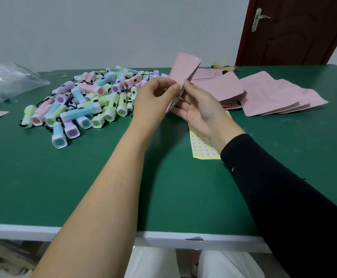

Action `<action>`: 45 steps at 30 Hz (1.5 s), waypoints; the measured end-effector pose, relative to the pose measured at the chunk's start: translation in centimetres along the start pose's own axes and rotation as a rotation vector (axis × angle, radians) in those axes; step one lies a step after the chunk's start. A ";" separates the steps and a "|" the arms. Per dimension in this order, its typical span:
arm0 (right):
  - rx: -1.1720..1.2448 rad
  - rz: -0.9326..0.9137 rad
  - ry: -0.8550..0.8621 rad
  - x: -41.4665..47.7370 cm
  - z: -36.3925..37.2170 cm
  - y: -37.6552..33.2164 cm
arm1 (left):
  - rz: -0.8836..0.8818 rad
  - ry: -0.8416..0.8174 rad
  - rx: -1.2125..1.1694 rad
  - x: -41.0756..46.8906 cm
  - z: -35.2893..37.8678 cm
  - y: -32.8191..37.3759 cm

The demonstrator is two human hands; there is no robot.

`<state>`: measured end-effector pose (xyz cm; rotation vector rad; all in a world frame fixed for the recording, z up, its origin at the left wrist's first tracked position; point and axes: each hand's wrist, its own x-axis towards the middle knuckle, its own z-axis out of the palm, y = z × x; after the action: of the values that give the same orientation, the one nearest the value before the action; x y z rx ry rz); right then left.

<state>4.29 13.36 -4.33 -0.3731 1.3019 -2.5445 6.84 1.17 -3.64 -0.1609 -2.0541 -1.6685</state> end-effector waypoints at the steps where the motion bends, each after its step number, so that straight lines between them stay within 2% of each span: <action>1: -0.006 -0.008 0.004 0.0 0.1 0.0 | 0.011 0.007 0.011 0.0 0.0 0.0; 4: -0.019 -0.025 0.018 -0.1 0.2 0.1 | 0.049 0.032 0.072 0.0 0.1 -0.1; 7: -0.063 -0.043 0.023 -0.2 0.4 0.2 | 0.135 0.076 0.244 0.1 0.2 -0.4; 12: -0.418 -0.150 0.186 -0.3 1.2 0.4 | 0.194 0.084 0.369 0.1 0.8 -0.7; 14: -0.597 -0.261 0.235 -0.5 1.5 0.4 | 0.220 0.092 0.355 -0.1 1.2 -0.6; 18: -1.032 -0.631 0.312 -0.9 2.0 0.3 | 0.288 0.125 0.268 -0.6 1.6 0.2; 21: -1.277 -0.767 0.288 -1.2 2.3 0.0 | 0.206 0.135 0.101 -1.0 1.7 0.9; 25: -1.641 -0.726 0.261 -0.6 1.4 -0.1 | 0.030 0.026 -0.027 -0.8 1.4 0.9; 31: -1.877 -0.665 0.287 -0.3 1.4 0.3 | -0.061 0.029 0.085 -0.2 1.5 0.2; 37: -1.839 -0.591 0.301 -0.1 1.6 0.7 | -0.005 0.046 0.246 0.0 1.1 -0.3; 41: -1.561 -0.569 0.287 -0.3 1.7 0.9 | 0.024 0.027 0.283 -0.2 0.7 -0.3; 45: -1.348 -0.581 0.287 -0.5 1.8 0.8 | -0.025 0.073 0.126 -0.4 1.1 0.4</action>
<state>5.47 11.75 -4.02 -0.6813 3.2578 -1.6064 7.00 2.39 -3.65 -0.0319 -2.1061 -1.5310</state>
